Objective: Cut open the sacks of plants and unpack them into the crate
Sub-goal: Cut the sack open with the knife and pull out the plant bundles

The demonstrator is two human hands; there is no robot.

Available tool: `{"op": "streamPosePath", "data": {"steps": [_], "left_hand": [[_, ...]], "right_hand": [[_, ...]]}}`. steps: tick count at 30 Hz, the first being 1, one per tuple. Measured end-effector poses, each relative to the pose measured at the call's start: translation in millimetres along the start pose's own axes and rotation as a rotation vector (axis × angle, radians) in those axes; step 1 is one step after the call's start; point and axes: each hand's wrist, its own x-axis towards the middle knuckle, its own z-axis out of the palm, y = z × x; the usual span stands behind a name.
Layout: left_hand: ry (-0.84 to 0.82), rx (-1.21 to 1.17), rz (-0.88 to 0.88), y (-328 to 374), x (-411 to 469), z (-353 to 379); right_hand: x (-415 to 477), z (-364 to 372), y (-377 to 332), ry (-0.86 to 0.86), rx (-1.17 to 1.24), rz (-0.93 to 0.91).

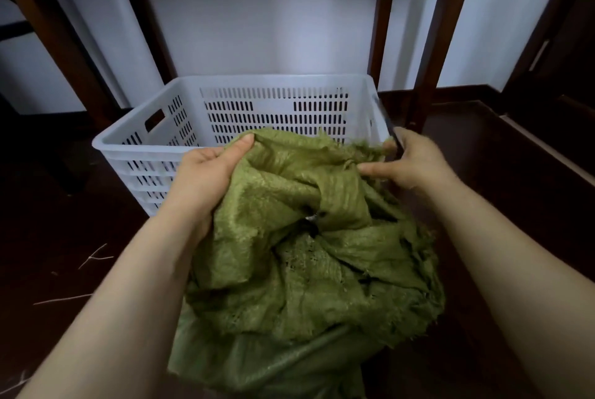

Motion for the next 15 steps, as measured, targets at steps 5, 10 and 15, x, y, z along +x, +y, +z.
{"op": "streamPosePath", "data": {"steps": [5,10,15], "left_hand": [[0.129,-0.127,-0.048,0.2,5.7,-13.5],[0.102,0.062,-0.122,-0.5,17.4,-30.0],[0.167,1.235,0.247,8.8,40.6,-31.0]], "right_hand": [[5.9,9.9,4.4,0.17,-0.155,0.094],[6.5,41.6,23.5,-0.094,-0.087,0.196],[12.1,65.9,16.4,-0.061,-0.252,0.068]]}}
